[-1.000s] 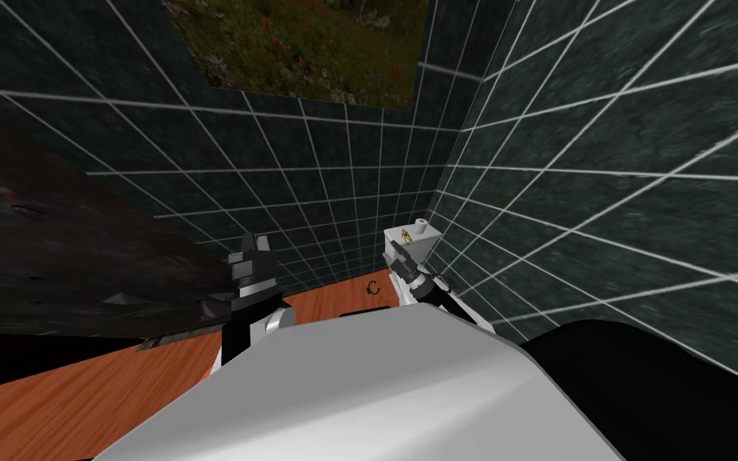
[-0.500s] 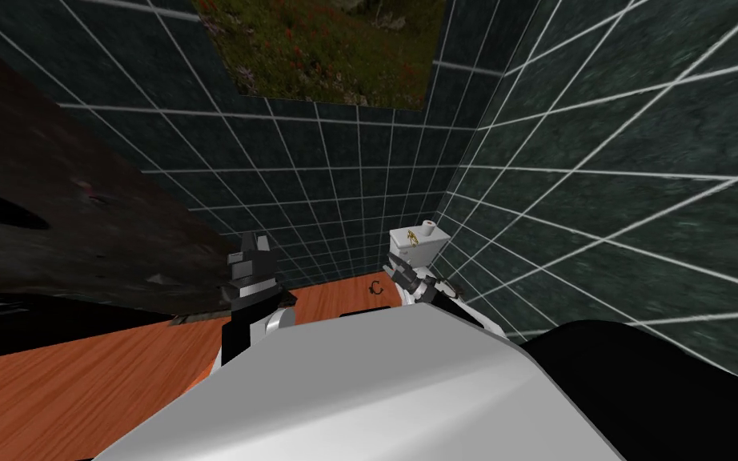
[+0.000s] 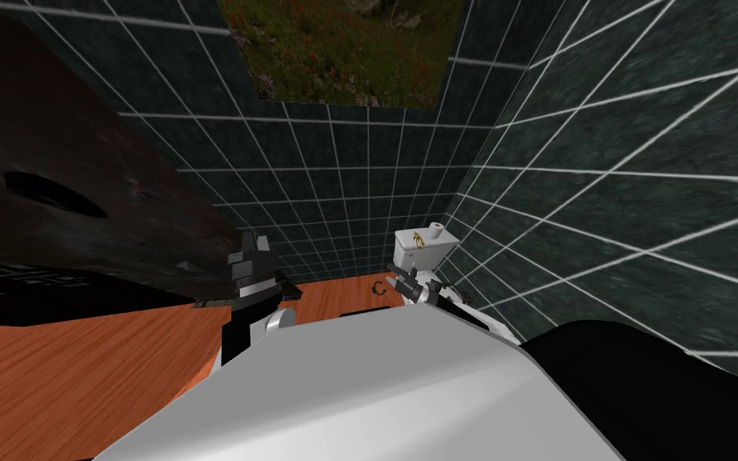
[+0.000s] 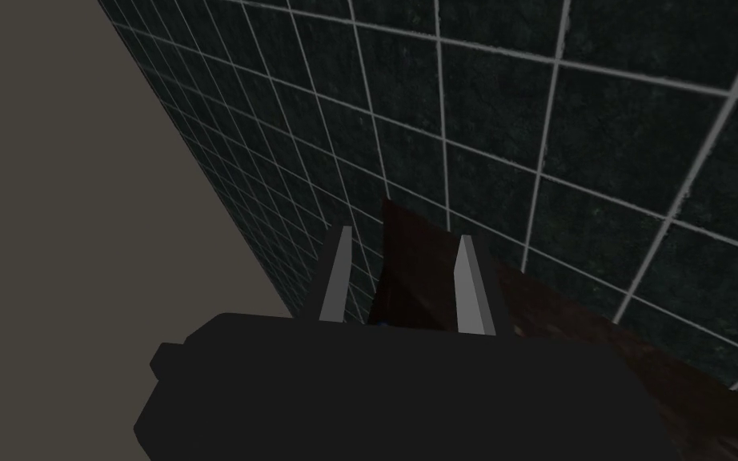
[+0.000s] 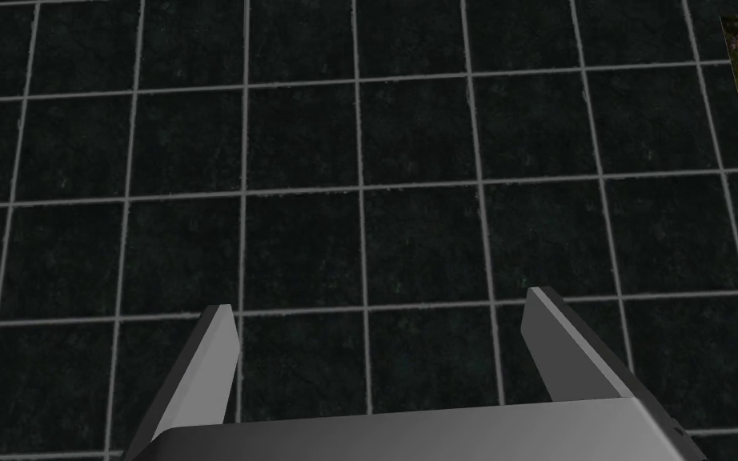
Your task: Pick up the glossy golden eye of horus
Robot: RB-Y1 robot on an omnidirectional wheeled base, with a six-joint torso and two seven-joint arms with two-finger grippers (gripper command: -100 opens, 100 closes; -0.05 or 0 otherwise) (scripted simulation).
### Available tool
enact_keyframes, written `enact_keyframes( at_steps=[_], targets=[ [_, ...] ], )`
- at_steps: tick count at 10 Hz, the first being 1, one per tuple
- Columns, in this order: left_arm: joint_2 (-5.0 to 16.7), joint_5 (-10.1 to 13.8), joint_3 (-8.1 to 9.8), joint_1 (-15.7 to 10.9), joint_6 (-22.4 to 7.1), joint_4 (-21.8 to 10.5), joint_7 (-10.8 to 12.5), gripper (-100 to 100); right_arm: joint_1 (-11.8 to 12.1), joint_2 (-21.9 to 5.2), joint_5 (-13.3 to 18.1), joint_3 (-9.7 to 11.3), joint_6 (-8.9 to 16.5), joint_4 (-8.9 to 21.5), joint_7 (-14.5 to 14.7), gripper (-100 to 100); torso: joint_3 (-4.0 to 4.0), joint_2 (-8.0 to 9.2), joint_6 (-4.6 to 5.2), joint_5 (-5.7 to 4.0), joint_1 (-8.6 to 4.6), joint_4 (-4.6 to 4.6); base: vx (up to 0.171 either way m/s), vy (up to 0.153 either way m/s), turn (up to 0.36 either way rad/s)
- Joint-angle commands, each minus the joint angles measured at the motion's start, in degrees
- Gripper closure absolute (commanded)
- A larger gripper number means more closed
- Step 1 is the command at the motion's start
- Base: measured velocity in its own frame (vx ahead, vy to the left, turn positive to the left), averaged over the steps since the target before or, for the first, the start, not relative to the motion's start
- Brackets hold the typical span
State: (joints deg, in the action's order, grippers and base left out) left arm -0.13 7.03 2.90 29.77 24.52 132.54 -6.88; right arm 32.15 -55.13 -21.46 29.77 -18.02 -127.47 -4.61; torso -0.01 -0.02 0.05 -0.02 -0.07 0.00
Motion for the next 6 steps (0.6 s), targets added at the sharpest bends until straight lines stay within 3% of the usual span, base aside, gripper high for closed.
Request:
enact_keyframes(
  at_steps=[1, 2, 3, 5, 6],
  targets=[
    [0.00, 0.00, 0.00, 0.00, 0.00, 0.00, 0.00, 0, 0.32, -2.86, -0.50, 0.63, 0.22, 0.40, -0.05, -100, 0.00, 0.00, 0.00, 0.00, 0.00, 0.00, 0.000, -0.003, -0.041],
    [0.00, 0.00, 0.00, 0.00, 0.00, 0.00, 0.00, 0, 0.32, -3.45, -0.50, 0.63, 0.22, 0.40, -0.05, -100, 0.00, -0.01, 0.00, 0.01, 0.00, 0.00, 0.000, -0.001, 0.030],
    [0.00, 0.00, 0.00, 0.00, 0.00, 0.00, 0.00, 0, 0.52, -5.74, -1.40, 1.96, 0.63, 1.57, -0.22, -100, 0.00, -0.01, 0.00, 0.00, 0.02, 0.00, 0.004, 0.000, 0.202],
    [0.00, 0.00, 0.00, 0.00, 0.00, 0.00, 0.00, 0, 0.52, -7.56, -1.40, 1.96, 0.63, 1.57, -0.22, -100, -0.02, -0.03, 0.00, 0.01, 0.00, 0.00, 0.004, -0.005, 0.044],
    [0.00, 0.00, 0.00, 0.00, 0.00, 0.00, 0.00, 0, 0.68, -9.98, -2.24, 3.20, 1.07, 2.83, -0.41, -100, -0.01, -0.02, 0.01, 0.00, 0.01, 0.00, 0.007, 0.001, 0.155]
  ],
)
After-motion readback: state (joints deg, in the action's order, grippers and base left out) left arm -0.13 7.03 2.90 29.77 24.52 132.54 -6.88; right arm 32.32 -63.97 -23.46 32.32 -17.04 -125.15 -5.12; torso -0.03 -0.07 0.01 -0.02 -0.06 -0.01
